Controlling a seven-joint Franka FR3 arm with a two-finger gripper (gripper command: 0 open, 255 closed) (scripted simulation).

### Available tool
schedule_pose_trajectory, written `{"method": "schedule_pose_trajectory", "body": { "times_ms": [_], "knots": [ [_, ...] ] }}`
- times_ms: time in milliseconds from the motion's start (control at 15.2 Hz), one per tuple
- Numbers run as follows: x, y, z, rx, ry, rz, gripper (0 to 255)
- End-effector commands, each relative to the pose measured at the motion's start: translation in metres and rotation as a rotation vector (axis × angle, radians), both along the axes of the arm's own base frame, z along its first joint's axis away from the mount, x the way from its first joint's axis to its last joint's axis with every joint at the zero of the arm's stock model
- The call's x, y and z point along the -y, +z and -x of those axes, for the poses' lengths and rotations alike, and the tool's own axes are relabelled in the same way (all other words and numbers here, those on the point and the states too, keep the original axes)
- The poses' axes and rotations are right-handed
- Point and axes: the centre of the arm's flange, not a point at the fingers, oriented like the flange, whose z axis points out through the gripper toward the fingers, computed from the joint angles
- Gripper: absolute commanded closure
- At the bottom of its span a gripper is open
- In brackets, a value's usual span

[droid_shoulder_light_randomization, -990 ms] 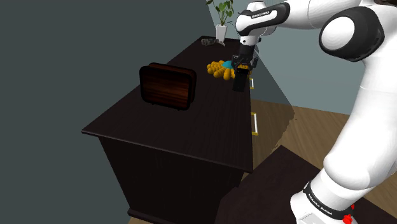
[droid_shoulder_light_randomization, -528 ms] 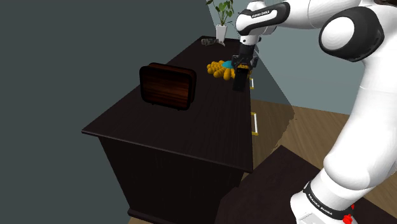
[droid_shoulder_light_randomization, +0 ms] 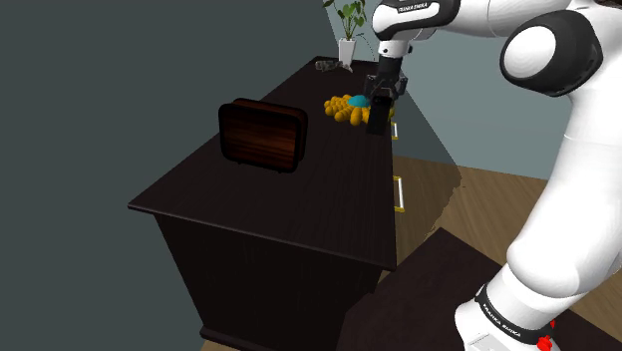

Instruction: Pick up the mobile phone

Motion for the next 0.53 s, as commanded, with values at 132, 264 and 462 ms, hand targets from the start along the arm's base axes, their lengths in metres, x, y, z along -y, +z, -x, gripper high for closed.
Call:
{"method": "schedule_pose_trajectory", "body": {
  "times_ms": [132, 264, 462],
  "knots": [
    [0.001, 0.022, 0.000, 0.000, 0.000, 0.000, 255],
    [0.001, 0.032, 0.000, 0.000, 0.000, 0.000, 255],
    [0.001, 0.038, 0.000, 0.000, 0.000, 0.000, 255]
  ]
}}
